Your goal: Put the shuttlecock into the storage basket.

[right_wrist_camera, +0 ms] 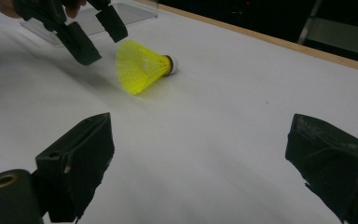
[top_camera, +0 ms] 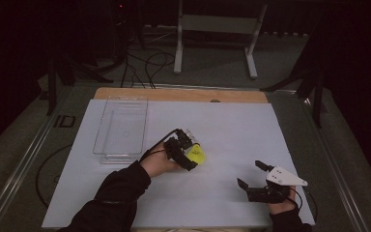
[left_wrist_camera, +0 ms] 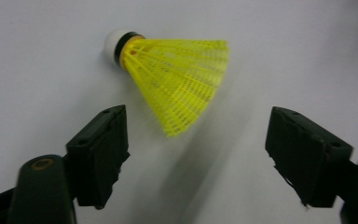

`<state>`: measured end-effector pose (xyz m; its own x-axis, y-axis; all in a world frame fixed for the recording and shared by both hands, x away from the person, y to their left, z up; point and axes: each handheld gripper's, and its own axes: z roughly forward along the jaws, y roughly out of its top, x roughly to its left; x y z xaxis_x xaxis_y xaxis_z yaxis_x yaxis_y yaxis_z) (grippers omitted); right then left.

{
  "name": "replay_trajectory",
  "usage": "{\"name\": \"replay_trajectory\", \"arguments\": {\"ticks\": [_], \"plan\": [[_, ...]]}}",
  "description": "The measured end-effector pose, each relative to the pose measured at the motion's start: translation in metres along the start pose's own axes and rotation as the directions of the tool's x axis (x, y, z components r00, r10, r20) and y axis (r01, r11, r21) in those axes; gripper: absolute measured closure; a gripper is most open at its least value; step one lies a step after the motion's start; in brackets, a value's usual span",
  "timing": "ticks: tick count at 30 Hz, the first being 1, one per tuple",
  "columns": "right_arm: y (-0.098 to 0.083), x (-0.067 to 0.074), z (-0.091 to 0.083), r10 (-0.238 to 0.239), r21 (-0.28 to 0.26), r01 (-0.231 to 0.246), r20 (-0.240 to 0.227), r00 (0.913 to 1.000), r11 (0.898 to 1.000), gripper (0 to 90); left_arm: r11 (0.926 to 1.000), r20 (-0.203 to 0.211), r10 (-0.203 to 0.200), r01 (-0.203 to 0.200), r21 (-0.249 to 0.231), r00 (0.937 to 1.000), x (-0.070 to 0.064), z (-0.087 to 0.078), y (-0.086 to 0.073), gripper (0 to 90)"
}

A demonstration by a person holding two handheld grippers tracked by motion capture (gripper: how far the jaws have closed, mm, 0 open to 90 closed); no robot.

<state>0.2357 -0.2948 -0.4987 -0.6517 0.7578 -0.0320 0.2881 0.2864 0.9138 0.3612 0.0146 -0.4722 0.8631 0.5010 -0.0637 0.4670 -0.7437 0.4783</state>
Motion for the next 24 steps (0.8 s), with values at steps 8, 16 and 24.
{"name": "replay_trajectory", "arguments": {"ticks": [8, 16, 24], "plan": [[0.0, 0.0, 0.0, 0.0, 0.002, 0.0, -0.001, 1.0, 1.0, 7.8, 0.9994, -0.044, -0.017, 0.018, 0.028, 0.9989, 0.005, 0.009, 0.005, 39.8], [0.0, 0.0, 0.0, -0.001, 0.004, 0.001, -0.001, 1.0, 1.0, 7.8, 0.997, -0.077, -0.016, 0.022, 0.074, 0.9969, 0.009, 0.018, 0.013, 49.0], [0.0, -0.001, 0.0, 0.0, 0.003, 0.0, -0.002, 1.0, 1.0, 7.8, 0.9941, -0.097, -0.021, 0.031, 0.104, 0.9951, 0.012, 0.024, 0.016, 56.0]]}}
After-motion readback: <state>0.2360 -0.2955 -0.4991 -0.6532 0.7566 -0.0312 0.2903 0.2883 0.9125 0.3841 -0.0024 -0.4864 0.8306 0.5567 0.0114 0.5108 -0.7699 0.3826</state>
